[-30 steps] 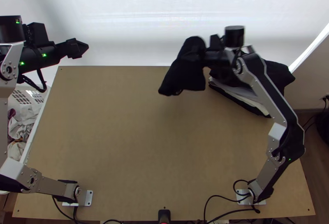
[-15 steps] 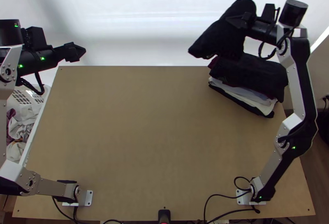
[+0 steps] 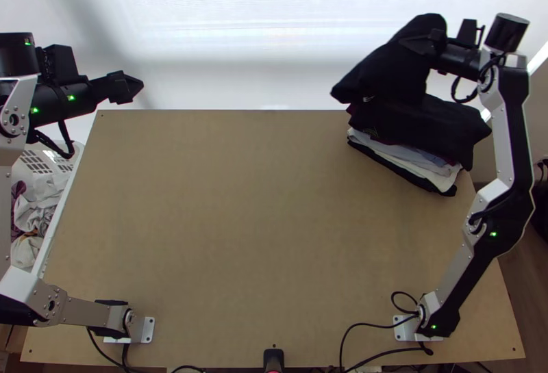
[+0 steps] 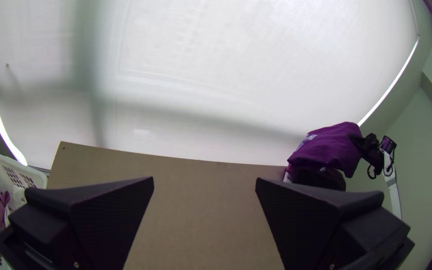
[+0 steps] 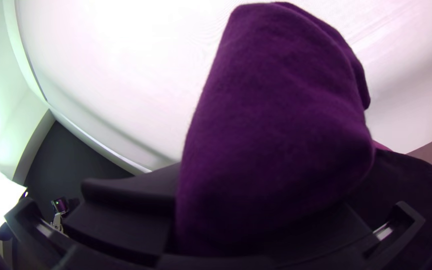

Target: Fold the t-shirt

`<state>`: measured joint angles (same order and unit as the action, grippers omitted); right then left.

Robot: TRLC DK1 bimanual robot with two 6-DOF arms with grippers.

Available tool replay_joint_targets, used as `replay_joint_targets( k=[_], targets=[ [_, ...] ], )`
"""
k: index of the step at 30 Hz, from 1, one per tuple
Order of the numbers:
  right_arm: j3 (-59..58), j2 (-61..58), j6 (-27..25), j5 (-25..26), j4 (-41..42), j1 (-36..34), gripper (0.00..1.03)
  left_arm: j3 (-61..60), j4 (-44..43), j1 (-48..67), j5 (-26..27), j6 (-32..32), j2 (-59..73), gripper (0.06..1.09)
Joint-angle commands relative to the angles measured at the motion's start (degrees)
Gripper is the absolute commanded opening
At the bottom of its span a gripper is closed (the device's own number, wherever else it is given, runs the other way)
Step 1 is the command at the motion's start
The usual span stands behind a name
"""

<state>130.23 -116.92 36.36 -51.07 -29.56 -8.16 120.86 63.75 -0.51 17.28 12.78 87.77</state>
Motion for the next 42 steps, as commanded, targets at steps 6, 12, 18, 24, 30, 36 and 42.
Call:
replay_joint_targets(
  k=[6,12,18,24,30,36,42],
  targets=[
    [1.34,0.56,-0.85,-3.69,-3.40,-3.79,0.03,-0.71,-0.29,0.43,-0.14,-0.47,-0.93,1.05],
    [0.90,0.64,-5.33,-3.69,-9.81,-6.60,0.03,-0.18,-0.90,0.87,-0.14,-0.12,-0.84,1.05],
    [0.81,0.73,-9.38,-3.51,-17.11,-9.15,0.03,-0.10,-0.90,1.22,-0.14,0.06,-0.84,1.05],
    [-1.74,0.73,-15.27,-2.11,-24.67,-11.88,0.03,-0.10,-0.90,1.48,-0.14,0.06,-0.84,1.05],
    [-2.35,0.47,-20.45,5.28,-31.08,-14.86,1.00,-0.10,-0.99,1.74,-0.14,0.06,-0.67,1.05],
    [-3.58,0.38,-23.88,15.56,-31.17,-19.52,0.99,-0.01,-1.34,1.66,-0.05,0.14,-1.11,1.05],
    [-4.02,1.44,-26.43,29.18,-33.28,-24.53,0.99,-0.01,-1.34,0.87,-0.05,0.14,-1.90,1.05]
  ],
)
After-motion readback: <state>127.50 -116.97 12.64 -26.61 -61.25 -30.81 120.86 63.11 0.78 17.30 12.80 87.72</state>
